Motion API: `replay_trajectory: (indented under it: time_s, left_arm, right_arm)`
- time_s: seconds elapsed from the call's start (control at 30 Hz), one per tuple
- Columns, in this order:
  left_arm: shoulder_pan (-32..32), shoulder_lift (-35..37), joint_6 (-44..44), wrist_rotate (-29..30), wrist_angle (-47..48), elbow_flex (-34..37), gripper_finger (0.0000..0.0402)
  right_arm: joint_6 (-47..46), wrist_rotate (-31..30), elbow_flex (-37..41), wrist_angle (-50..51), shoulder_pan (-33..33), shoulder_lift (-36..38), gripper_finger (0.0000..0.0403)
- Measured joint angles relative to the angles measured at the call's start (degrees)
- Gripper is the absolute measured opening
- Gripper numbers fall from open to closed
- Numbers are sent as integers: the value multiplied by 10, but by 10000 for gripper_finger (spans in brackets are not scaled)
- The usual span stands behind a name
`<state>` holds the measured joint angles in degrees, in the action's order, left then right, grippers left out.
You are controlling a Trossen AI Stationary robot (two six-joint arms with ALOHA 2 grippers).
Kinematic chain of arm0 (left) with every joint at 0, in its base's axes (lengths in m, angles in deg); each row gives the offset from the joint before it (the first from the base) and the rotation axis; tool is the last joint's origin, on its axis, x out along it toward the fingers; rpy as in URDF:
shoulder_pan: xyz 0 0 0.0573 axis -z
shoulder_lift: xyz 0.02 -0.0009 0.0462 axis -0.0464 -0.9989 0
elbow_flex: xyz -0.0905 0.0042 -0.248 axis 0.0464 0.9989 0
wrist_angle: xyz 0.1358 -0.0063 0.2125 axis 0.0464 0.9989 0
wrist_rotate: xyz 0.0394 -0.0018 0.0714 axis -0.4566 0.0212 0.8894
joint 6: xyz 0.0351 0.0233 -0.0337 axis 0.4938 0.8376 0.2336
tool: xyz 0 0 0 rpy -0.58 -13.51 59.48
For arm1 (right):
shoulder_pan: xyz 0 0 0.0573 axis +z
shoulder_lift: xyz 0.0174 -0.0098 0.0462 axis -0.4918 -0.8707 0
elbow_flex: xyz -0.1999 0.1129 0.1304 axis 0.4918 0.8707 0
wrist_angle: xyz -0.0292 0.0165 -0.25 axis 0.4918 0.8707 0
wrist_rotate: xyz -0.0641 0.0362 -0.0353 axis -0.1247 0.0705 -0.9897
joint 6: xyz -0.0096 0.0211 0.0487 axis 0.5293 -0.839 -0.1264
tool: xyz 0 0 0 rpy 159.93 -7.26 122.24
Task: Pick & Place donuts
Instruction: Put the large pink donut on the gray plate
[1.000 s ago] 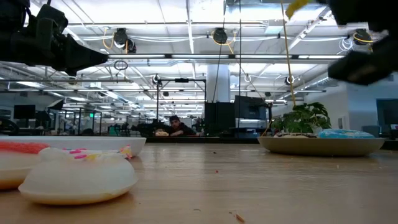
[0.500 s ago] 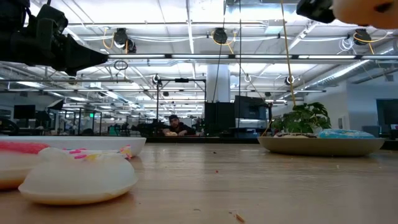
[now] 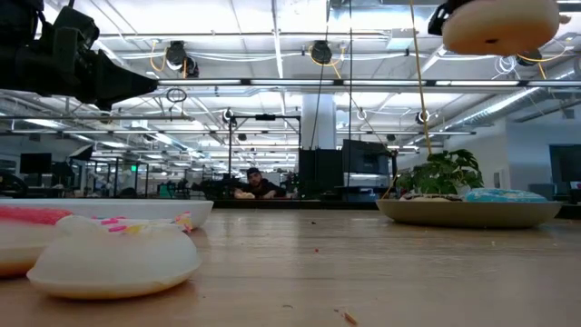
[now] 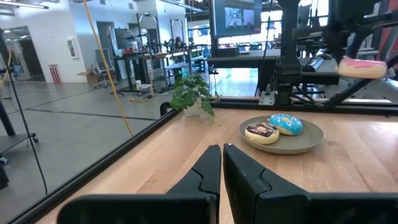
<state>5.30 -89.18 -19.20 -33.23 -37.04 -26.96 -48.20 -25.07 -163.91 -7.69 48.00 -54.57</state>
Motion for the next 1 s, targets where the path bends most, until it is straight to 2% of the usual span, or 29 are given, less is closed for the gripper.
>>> replay_trajectory:
  time_s: [1.0]
  left_arm:
    - [0, 0, -3, -1, -2, 0, 26]
  right_arm:
    - [37, -2, 0, 10, -67, 0, 20]
